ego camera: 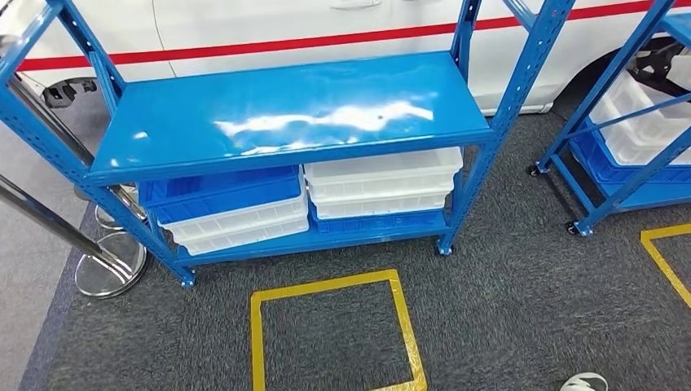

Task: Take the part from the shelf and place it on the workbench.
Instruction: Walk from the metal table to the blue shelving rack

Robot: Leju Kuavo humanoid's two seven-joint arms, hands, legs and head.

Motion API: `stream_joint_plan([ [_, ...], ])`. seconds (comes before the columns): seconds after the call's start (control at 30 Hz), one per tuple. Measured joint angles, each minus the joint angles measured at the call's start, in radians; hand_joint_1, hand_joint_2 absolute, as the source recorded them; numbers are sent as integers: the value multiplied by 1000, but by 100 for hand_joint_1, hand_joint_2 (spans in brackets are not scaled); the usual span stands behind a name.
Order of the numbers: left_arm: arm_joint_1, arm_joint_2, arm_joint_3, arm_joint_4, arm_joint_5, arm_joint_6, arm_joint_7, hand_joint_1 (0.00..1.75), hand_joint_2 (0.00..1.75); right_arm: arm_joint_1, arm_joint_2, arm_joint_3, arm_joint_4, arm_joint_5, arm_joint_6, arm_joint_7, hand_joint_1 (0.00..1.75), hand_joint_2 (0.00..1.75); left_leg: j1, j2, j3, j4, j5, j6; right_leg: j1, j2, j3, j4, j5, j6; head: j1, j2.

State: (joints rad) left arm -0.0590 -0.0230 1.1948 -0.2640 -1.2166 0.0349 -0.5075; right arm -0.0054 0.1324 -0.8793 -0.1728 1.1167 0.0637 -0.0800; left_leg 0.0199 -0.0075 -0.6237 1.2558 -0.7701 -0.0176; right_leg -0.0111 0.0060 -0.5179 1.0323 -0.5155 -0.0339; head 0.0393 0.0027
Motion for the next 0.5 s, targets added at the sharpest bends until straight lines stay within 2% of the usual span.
stream_joint_plan([
  [0.03, 0, -2, 0, 0, -2, 6, -2, 0, 0, 0, 0, 0, 0, 0, 1, 0, 0, 0, -2, 0, -16, -39, 21, 8, 2, 1, 23, 0, -17, 1, 0, 0],
  [0.13, -1, -11, -2, -1, -2, 29, 8, 0, 0, -5, 4, -1, 2, -2, 1, 0, 0, 0, -19, -3, -47, -164, 298, 36, 7, 7, 67, 10, -68, 11, 0, 0],
  [0.17, -3, -15, -2, -2, 2, 33, 14, 0, 0, -9, 6, -1, 3, -2, 1, 1, 0, 0, -24, -5, -51, -178, 359, 42, 7, 10, 73, 11, -81, 17, 0, 0],
  [0.2, -8, -17, -3, -4, 6, 33, 17, 0, 0, -15, 6, -1, 4, -1, 2, 1, 0, 0, -28, -6, -52, -178, 364, 45, 8, 13, 80, 10, -90, 25, -1, 0],
  [0.27, -19, -20, -3, -7, 15, 32, 17, 0, 0, -19, 5, -1, 3, 0, 2, 1, 0, 0, -24, -6, -34, -192, 355, 52, 6, 10, 92, 4, -105, 37, -2, 0],
  [0.3, -22, -19, -3, -8, 18, 31, 15, 0, 0, -21, 5, -1, 3, 1, 2, 0, 0, 0, -21, -5, -21, -204, 352, 58, 6, 8, 87, 21, -116, 42, -2, 0],
  [0.33, -23, -19, -3, -8, 21, 31, 14, 0, 0, -22, 5, -1, 3, 1, 2, 0, 0, 0, -18, -4, -7, -217, 347, 63, 5, 5, 66, 63, -135, 47, -2, 0],
  [0.37, -23, -19, -3, -8, 23, 31, 13, 0, 0, -22, 4, -1, 3, 1, 2, 0, 0, 0, -18, -3, 4, -223, 341, 67, 4, 3, 29, 123, -156, 52, -2, 0],
  [0.4, -22, -19, -3, -8, 24, 31, 12, 0, 0, -21, 4, -1, 3, 1, 2, 0, 0, 0, -18, -2, 13, -226, 334, 70, 3, 3, -18, 192, -177, 56, -2, 0],
  [0.43, -22, -19, -3, -8, 25, 30, 11, 0, 0, -19, 3, -1, 4, 1, 2, 0, 0, 0, -18, -2, 21, -227, 326, 71, 2, 2, -63, 248, -184, 60, -2, 0],
  [0.47, -21, -19, -3, -8, 27, 30, 10, 0, 0, -17, 2, -1, 4, 2, 2, 0, 0, 0, -18, -4, 31, -227, 317, 71, 0, 2, -96, 275, -170, 62, -2, 0],
  [0.5, -20, -19, -3, -8, 29, 30, 8, 0, 0, -15, 1, -1, 4, 2, 2, 1, 0, 0, -18, -5, 42, -227, 309, 70, -1, 1, -112, 268, -137, 63, -2, 0],
])
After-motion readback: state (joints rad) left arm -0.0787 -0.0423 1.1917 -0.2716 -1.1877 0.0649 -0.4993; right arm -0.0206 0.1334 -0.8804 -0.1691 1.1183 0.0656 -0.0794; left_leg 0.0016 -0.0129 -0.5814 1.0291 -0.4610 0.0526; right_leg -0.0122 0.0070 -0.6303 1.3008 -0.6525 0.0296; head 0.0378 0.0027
